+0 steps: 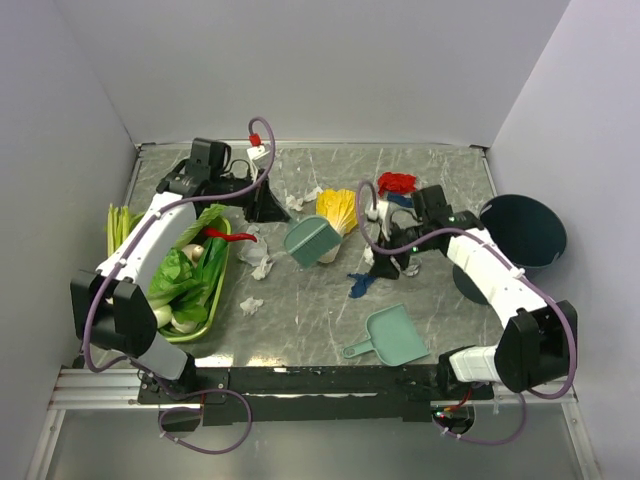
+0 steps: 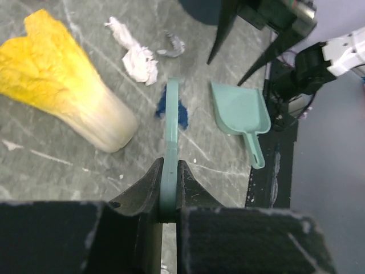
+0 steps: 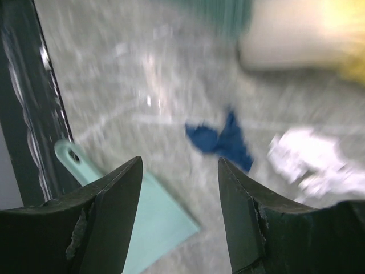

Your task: Sweep away the paper scraps from the table

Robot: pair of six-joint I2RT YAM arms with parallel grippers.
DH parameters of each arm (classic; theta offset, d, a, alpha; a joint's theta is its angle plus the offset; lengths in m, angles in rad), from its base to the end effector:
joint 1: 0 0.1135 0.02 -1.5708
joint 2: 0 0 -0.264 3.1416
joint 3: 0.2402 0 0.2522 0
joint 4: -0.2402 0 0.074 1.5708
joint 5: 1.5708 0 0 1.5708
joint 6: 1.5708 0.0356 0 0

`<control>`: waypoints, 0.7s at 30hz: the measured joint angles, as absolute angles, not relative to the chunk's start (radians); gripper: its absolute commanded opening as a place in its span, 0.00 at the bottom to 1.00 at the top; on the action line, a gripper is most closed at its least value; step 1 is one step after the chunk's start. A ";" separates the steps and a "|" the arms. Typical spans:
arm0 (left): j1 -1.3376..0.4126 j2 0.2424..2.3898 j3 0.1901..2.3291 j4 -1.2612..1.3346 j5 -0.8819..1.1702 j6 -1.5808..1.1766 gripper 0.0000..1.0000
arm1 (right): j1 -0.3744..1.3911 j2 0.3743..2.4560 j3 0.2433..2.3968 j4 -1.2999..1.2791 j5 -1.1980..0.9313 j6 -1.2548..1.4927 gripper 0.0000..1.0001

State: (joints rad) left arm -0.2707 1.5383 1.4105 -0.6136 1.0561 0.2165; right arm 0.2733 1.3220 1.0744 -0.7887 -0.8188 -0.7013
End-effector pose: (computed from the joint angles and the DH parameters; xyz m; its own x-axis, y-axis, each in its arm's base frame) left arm 0.3092 -0.1180 0.3438 -0.4744 0.2414 -0.8466 0.8725 0.2568 -0.4157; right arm 0.2407 0.0945 0.2829 -0.2830 -0.5370 -0.7947 -0.9492 0.2760 0.1515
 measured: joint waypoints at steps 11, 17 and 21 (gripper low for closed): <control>-0.269 1.497 1.360 -0.535 0.867 0.138 0.01 | 0.270 1.304 0.967 -0.889 -0.624 -0.992 0.65; -0.269 1.489 1.339 -0.518 0.756 0.089 0.01 | 0.271 1.251 0.878 -0.884 -0.534 -1.136 0.67; -0.268 1.489 1.340 -0.517 0.726 0.090 0.01 | 0.285 1.211 0.807 -0.875 -0.485 -1.209 0.67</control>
